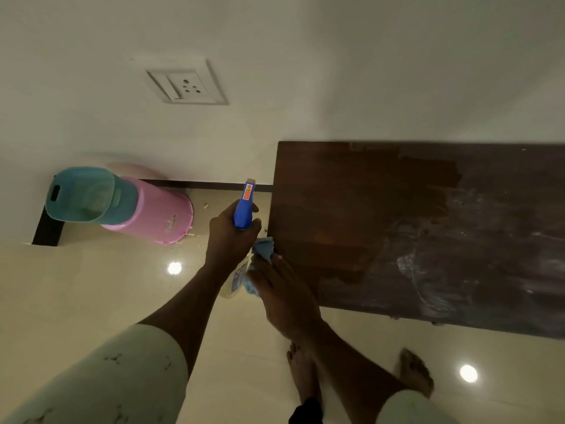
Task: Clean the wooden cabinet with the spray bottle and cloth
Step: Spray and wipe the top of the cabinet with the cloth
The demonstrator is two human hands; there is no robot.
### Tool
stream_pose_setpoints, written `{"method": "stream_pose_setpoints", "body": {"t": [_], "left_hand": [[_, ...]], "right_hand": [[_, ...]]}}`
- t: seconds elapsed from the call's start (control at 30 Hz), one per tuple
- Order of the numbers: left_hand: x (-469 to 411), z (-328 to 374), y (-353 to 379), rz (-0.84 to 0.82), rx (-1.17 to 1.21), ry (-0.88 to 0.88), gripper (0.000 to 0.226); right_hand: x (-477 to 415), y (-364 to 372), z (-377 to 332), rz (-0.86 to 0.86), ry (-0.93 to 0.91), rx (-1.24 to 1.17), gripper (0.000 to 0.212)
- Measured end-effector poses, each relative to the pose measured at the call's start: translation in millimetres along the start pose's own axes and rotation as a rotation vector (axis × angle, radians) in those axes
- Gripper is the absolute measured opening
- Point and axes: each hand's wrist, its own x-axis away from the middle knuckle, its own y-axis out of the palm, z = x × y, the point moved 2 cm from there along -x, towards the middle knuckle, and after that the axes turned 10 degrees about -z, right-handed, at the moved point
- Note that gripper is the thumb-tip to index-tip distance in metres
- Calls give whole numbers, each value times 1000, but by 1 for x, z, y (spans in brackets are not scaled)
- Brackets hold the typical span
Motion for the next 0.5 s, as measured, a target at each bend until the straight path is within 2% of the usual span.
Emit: {"method": "stream_pose_setpoints", "body": {"t": [0.07,0.17,0.23,0.33,0.4,0.5], "left_hand": [[7,5,4,-3,-10,-1,25],[18,8,10,-47,-30,-21,25],[23,6,13,-75,-28,-32,25],[25,4,16,-78,-17,-54,24],[26,7,18,-70,-11,-67,24],[28,15,21,-59,-25,-67,22]], "right_hand": [[11,-13,26,-21,31,58,47],[48,-38,78,109,251,148,42],[70,-52,103,127,363,204,45],[61,-52,92,175,554,183,55],[44,-40,62,185,520,127,51],[29,-20,24,66,278,82,61]]}}
